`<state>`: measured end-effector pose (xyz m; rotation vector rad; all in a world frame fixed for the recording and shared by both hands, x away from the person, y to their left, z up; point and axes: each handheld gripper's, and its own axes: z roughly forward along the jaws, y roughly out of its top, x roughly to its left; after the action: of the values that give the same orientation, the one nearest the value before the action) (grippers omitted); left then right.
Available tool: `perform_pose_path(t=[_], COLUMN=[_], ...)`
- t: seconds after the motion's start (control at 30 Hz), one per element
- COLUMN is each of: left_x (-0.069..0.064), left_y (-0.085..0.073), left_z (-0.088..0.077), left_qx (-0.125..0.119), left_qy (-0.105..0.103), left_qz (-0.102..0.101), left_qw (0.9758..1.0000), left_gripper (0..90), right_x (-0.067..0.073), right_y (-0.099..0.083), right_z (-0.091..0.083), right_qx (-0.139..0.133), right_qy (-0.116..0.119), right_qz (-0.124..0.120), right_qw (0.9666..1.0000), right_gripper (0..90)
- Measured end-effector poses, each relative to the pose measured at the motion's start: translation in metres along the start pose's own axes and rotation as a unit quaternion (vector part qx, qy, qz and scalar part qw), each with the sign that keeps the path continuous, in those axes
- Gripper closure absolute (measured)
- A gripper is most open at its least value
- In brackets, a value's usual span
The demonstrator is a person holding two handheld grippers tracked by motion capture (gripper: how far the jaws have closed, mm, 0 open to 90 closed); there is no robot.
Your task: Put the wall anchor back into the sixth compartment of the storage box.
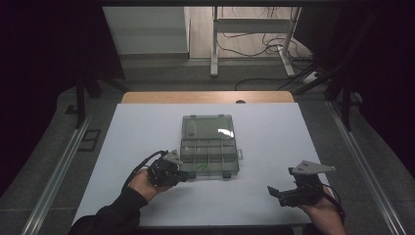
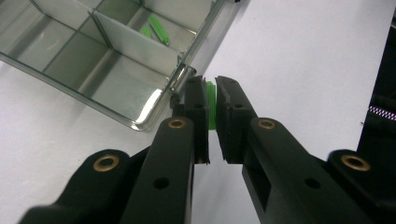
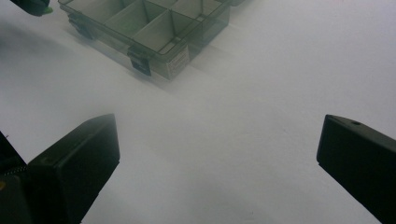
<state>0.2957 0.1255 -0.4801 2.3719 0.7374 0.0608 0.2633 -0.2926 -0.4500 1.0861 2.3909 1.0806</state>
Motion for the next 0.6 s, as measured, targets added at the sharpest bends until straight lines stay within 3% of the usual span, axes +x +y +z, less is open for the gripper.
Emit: perform_pose_path(t=[0.6], left_x=[0.003], left_y=[0.009], left_z=[-0.014], left_qx=[-0.029], left_qy=[0.005], left_qz=[0.001], left_qw=[0.9996], left_gripper=[84.4], right_x=[-0.001], right_y=[0.000], right_z=[0.001], right_qx=[0.003], right_qy=[0.001], right_qz=[0.002], right_qw=[1.0000], right_gripper=[0.0])
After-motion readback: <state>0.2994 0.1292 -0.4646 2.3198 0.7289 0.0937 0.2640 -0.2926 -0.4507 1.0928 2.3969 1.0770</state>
